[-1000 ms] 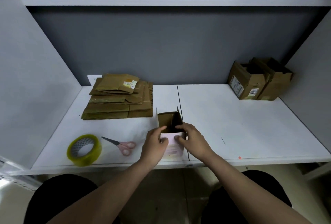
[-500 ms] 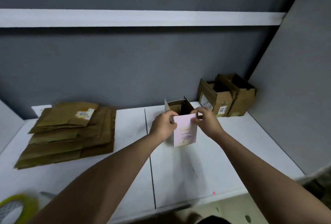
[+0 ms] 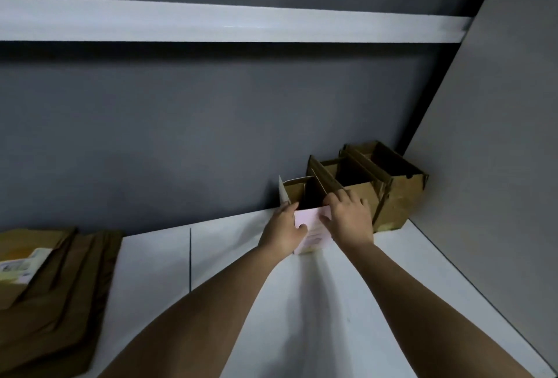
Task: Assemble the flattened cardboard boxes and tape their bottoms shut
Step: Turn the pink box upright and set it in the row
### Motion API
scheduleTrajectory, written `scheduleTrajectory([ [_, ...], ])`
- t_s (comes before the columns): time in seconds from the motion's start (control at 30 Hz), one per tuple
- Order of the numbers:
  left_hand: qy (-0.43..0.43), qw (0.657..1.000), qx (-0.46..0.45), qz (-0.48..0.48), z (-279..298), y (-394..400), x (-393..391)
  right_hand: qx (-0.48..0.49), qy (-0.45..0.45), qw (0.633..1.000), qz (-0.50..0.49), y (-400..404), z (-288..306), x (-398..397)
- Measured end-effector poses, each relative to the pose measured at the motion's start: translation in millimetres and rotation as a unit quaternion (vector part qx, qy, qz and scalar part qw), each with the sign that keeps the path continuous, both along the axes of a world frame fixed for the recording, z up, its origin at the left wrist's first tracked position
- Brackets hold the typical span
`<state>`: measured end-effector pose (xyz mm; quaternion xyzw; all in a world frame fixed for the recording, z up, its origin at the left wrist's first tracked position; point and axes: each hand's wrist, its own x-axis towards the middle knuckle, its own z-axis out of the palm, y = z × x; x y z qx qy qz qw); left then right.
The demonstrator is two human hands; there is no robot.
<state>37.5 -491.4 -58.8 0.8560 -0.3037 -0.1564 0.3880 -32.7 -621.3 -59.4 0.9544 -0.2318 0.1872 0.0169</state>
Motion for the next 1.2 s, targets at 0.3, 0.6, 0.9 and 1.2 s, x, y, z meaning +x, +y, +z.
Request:
scheduleTrajectory([
  [0.3, -0.044, 0.998, 0.028, -0.026, -2.6, -30.1, 29.1, -0.211, 0.112, 0.971, -0.023, -25.7, 4.7, 28.9],
  [0.6, 0.013, 0.998, -0.004, -0.057, -6.7, -24.3, 35.2, -0.186, 0.138, 0.973, -0.006, -28.9, 1.9, 33.4],
  [0.9, -0.339, 0.921, 0.187, 0.049, 73.4, 83.0, 13.5, -0.125, 0.087, 0.988, 0.028, 44.1, 66.6, -3.3],
  [1.2, -0.382, 0.860, 0.303, 0.147, 121.1, 281.7, 9.2, -0.106, 0.054, 0.984, 0.133, 210.8, 139.2, 14.2],
])
